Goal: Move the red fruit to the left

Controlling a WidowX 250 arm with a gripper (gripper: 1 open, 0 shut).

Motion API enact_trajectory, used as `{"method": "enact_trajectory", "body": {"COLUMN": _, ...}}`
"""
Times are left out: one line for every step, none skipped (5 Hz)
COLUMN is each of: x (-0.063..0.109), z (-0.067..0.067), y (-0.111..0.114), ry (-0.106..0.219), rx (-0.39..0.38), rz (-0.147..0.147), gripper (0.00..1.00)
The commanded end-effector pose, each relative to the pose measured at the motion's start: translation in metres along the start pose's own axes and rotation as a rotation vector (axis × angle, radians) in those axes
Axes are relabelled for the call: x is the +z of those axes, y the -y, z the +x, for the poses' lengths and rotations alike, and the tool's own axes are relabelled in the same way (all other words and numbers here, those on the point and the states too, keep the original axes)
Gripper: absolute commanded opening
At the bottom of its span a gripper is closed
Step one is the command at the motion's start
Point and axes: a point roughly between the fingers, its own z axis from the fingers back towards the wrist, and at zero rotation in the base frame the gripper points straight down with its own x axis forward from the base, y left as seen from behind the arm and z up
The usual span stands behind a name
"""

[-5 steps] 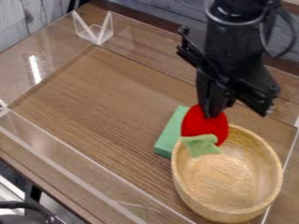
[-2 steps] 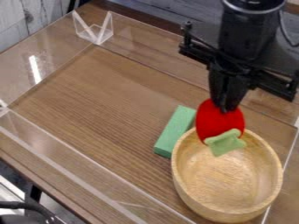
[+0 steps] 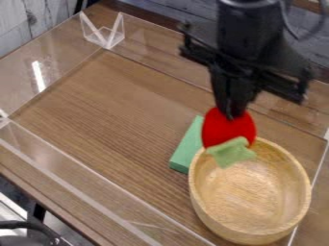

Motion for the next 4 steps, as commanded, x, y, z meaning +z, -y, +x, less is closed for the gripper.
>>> {"method": "enact_trajectory", "body": {"x": 0.003, "z": -0.009, "y": 0.013, "ry": 0.021, "rx": 0.068, "rz": -0.003, "gripper": 0.00}}
{"method": "enact_trajectory", "body": {"x": 0.009, "z": -0.015, "y": 0.021, "ry": 0.031, "rx": 0.137, "rz": 0.007, "gripper": 0.00}}
{"method": "enact_trajectory", "body": {"x": 0.015, "z": -0.011, "y": 0.012, "ry": 0.042, "rx": 0.154, "rz": -0.002, "gripper": 0.00}}
{"method": "enact_trajectory", "body": {"x": 0.022, "z": -0.005, "y": 0.002, "ry": 0.055, "rx": 0.174, "rz": -0.010, "gripper": 0.00}}
